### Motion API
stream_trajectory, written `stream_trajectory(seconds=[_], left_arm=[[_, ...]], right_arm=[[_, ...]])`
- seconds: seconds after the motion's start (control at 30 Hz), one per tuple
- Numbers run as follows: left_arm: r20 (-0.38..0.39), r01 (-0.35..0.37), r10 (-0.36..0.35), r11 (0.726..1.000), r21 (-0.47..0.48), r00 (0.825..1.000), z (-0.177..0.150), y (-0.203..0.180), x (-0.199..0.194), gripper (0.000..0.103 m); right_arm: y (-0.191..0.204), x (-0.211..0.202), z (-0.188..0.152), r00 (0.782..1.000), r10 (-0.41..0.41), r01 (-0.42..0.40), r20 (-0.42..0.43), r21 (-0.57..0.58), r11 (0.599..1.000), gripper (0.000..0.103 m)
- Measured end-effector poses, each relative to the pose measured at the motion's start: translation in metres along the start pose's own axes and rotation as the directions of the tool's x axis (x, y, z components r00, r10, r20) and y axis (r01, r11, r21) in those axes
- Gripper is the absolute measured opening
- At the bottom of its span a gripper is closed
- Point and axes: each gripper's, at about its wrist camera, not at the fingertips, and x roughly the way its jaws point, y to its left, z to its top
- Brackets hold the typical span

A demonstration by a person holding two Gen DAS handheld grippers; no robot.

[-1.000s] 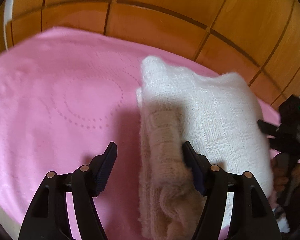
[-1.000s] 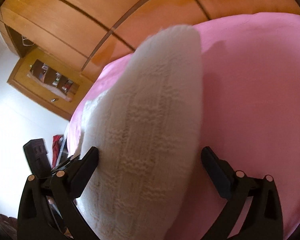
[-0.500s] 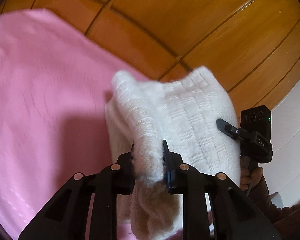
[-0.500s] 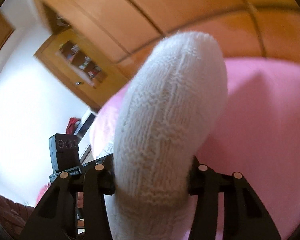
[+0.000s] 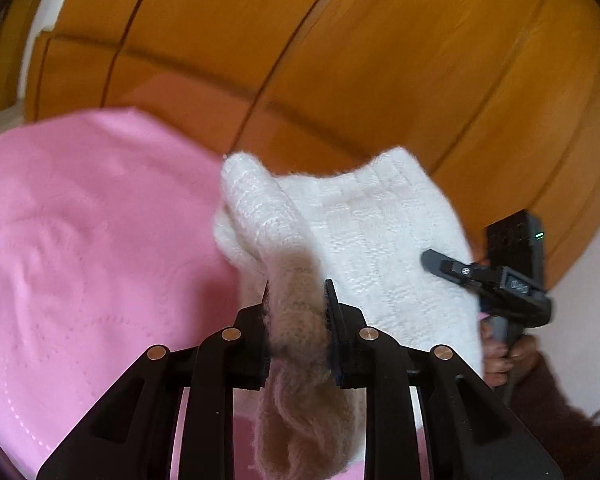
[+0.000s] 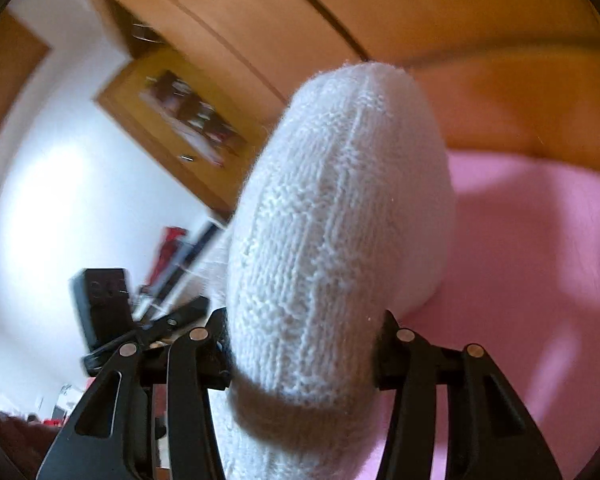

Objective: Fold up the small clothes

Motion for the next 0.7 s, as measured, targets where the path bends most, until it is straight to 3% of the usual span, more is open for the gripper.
stream_trajectory(seconds=[0.07,0.1,0.13,0.2,0.27,0.37,0.47,0.57,0.63,0.7], left_arm=[[-0.077,-0.087,0.088,0.996,0.014,0.993,-0.012,0.007,0.033,0.021],[-0.110,-0.149,0.152,0.988,0.030,0.982,-0.019,0.009,0.049,0.021],[-0.129,-0.163,0.167,0.986,0.038,0.978,-0.025,0.012,0.059,0.021],[-0.109,-0.188,0.193,0.981,0.051,0.975,-0.029,0.009,0.065,0.021],[-0.090,-0.228,0.234,0.971,0.065,0.968,-0.027,0.002,0.063,0.021],[-0.073,-0.257,0.260,0.965,0.057,0.963,-0.027,-0.005,0.060,0.021],[-0.041,-0.271,0.274,0.961,0.059,0.961,-0.028,-0.009,0.050,0.021],[-0.046,-0.326,0.329,0.944,0.059,0.943,-0.030,-0.006,0.058,0.024],[-0.037,-0.378,0.381,0.923,0.065,0.924,-0.037,-0.001,0.060,0.027],[-0.040,-0.387,0.389,0.921,0.055,0.920,-0.044,-0.001,0.061,0.027]], right_arm=[[-0.033,0.019,-0.010,0.992,-0.116,0.119,-0.055,0.060,0.991,0.051],[-0.042,0.024,-0.015,0.985,-0.156,0.161,-0.075,0.069,0.984,0.058],[-0.054,0.029,-0.022,0.976,-0.196,0.204,-0.100,0.081,0.976,0.068],[-0.060,0.022,-0.028,0.967,-0.238,0.245,-0.087,0.085,0.966,0.079],[-0.051,0.009,-0.028,0.950,-0.311,0.312,-0.033,0.064,0.948,0.079],[-0.012,-0.023,-0.036,0.901,-0.423,0.424,0.098,0.008,0.905,0.077],[0.031,-0.025,-0.045,0.891,-0.422,0.441,0.167,-0.096,0.892,0.076],[0.049,0.006,-0.047,0.880,-0.457,0.474,0.126,-0.195,0.859,0.073],[0.032,0.032,-0.051,0.858,-0.513,0.508,0.037,-0.216,0.834,0.072],[0.017,0.057,-0.060,0.826,-0.564,0.551,0.004,-0.219,0.805,0.073]])
